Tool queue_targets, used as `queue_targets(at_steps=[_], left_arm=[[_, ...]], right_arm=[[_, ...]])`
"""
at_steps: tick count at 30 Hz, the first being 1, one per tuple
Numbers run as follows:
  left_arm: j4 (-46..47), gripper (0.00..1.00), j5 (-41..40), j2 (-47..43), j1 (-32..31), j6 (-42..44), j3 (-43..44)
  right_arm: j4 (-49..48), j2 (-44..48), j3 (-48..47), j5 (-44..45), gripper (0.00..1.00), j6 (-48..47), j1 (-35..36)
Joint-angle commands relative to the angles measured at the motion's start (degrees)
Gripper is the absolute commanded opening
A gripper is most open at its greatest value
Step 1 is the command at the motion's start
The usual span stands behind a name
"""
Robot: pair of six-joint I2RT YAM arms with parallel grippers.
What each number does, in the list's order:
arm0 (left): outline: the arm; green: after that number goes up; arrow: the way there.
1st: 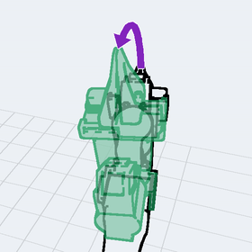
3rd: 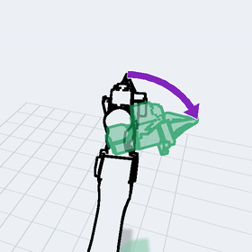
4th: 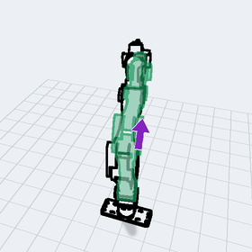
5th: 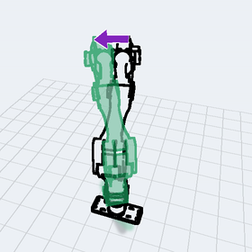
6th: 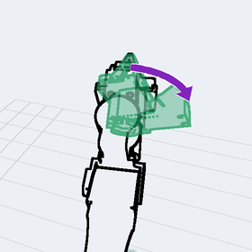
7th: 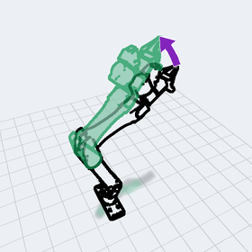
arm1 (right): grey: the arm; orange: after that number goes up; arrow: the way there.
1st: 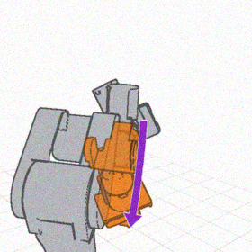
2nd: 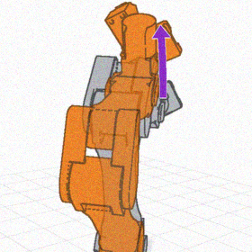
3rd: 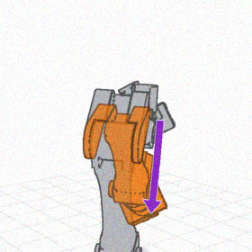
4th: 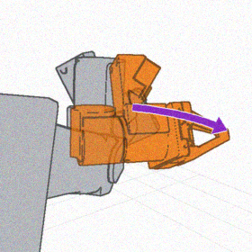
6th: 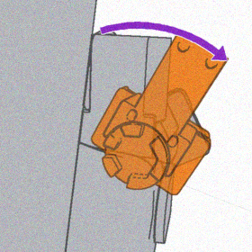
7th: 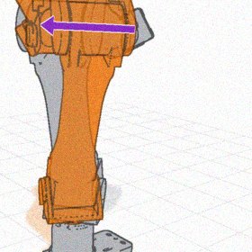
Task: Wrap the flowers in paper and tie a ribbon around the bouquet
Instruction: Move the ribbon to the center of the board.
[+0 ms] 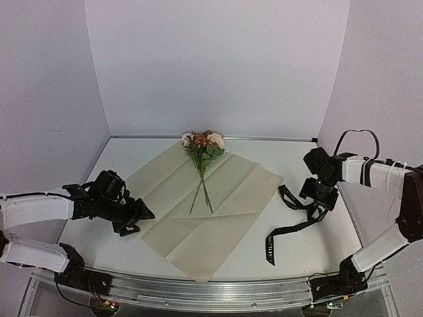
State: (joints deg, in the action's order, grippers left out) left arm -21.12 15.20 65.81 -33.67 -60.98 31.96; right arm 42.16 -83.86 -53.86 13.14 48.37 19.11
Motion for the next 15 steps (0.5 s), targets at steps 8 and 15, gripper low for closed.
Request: queue_targets(at_steps=[8,15], left_arm=[[-6.2,0.82,-22.1,-12.9,-5.9,-15.3,-6.4],[4.2,0.83,-18.2,-6.1,-1.0,-10.0,-7.5]], right_arm=[[-5.4,3.1,-1.6,-3.2,0.89,0.2,15.9],[-16.8,2.1,2.1,-10.3,0.93,3.1,21.2]])
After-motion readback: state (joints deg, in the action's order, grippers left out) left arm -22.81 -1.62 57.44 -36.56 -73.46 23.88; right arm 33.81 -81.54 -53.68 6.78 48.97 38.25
